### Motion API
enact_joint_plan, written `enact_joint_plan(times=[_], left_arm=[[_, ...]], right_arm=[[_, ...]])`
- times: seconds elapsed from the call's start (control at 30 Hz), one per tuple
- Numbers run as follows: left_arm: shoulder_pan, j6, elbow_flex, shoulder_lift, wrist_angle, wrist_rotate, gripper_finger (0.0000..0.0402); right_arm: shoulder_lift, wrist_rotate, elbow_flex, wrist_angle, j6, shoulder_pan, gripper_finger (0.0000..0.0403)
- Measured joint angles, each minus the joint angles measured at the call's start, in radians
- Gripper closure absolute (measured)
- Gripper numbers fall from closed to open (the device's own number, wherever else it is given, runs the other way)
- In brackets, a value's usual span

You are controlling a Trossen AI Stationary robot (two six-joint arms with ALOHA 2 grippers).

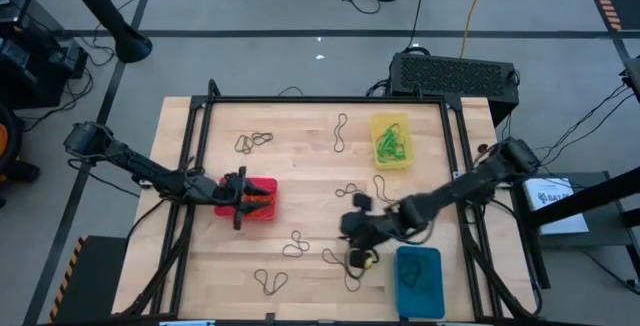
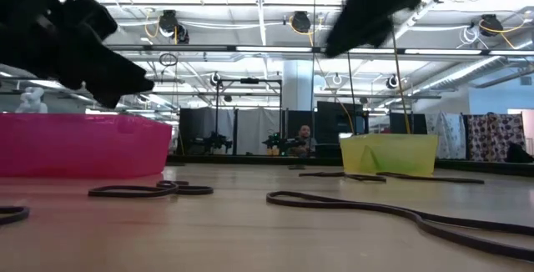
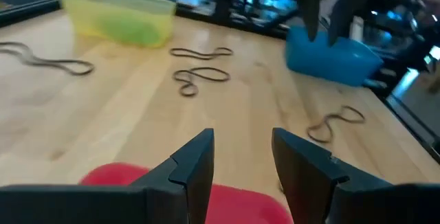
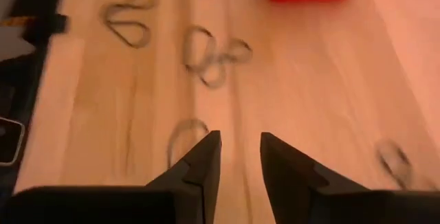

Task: Sort rubber bands into baskets
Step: Put the violet rubber band into the blue bin

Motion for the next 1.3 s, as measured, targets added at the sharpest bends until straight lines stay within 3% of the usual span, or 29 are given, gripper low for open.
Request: enact_joint_plan(times=[0.17,0.33,0.53,0.83,1.1,1.3], left_arm=[[-0.069,0.034,0.080,0.000,-0.117,-0.015,0.0247],[-0.109,0.046,0.174,0.001,-0.322,-0.161,0.0247],[-0.110,0.048,0.190,0.001,-0.374,-0.214,0.0247],[-0.109,0.041,0.190,0.001,-0.408,-0.216,0.0247],[-0.109,0.038,0.190,0.001,-0.408,-0.216,0.0247],[-0.109,0.037,0.190,0.001,-0.407,-0.216,0.0247]], right_arm=[[0.141,-0.144,0.000,0.327,-0.260,-0.078,0.0309],[0.259,-0.190,0.017,0.568,-0.423,-0.125,0.0309],[0.406,-0.253,0.135,0.575,-0.498,-0.166,0.0309],[0.551,-0.465,0.257,0.547,-0.520,-0.192,0.0301],[0.566,-0.453,0.261,0.489,-0.510,-0.211,0.0245],[0.590,-0.348,0.263,0.428,-0.527,-0.209,0.0212]])
